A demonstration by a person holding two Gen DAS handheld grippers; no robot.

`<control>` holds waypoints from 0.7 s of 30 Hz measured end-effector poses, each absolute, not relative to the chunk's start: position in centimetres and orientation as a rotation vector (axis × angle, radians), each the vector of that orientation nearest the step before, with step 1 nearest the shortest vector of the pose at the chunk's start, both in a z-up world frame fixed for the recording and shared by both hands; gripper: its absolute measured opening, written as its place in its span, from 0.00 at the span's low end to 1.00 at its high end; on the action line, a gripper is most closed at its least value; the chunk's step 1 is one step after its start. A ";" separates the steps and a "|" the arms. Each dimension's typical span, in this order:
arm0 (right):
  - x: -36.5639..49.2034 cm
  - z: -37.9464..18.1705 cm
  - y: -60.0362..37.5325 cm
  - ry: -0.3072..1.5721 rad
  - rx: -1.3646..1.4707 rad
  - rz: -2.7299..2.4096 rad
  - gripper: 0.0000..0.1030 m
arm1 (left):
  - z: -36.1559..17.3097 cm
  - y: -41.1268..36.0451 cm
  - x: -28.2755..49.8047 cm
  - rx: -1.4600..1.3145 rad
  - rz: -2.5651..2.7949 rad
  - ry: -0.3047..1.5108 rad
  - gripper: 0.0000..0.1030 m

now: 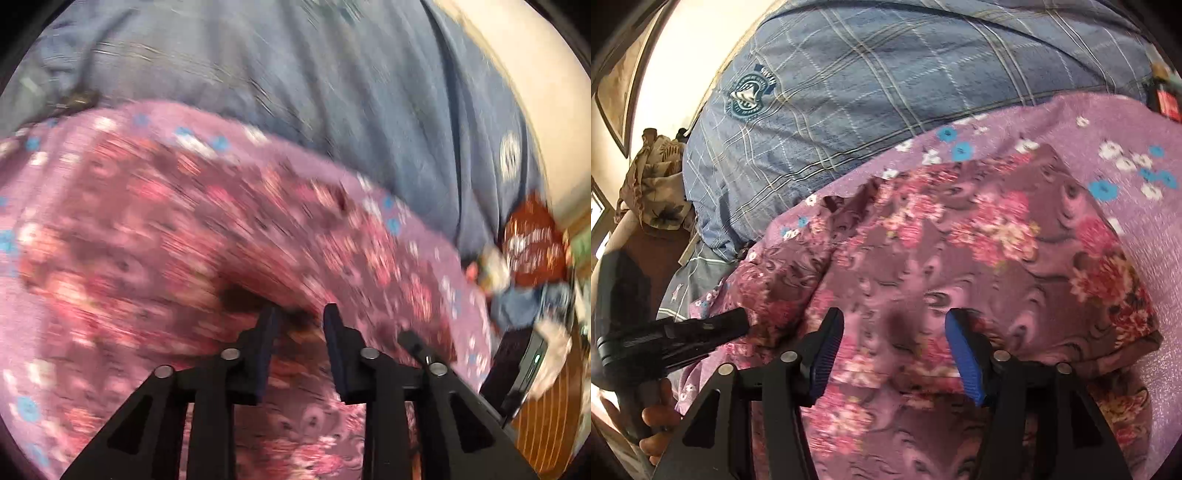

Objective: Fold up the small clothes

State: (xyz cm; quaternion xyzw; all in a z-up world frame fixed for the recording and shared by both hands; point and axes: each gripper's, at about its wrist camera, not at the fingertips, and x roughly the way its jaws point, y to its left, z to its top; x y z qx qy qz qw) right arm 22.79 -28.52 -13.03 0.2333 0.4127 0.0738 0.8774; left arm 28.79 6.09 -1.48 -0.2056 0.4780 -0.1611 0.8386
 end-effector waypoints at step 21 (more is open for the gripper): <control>29.5 -11.6 -16.5 0.887 0.232 0.156 0.15 | -4.2 14.9 28.8 -0.646 -0.250 1.151 0.40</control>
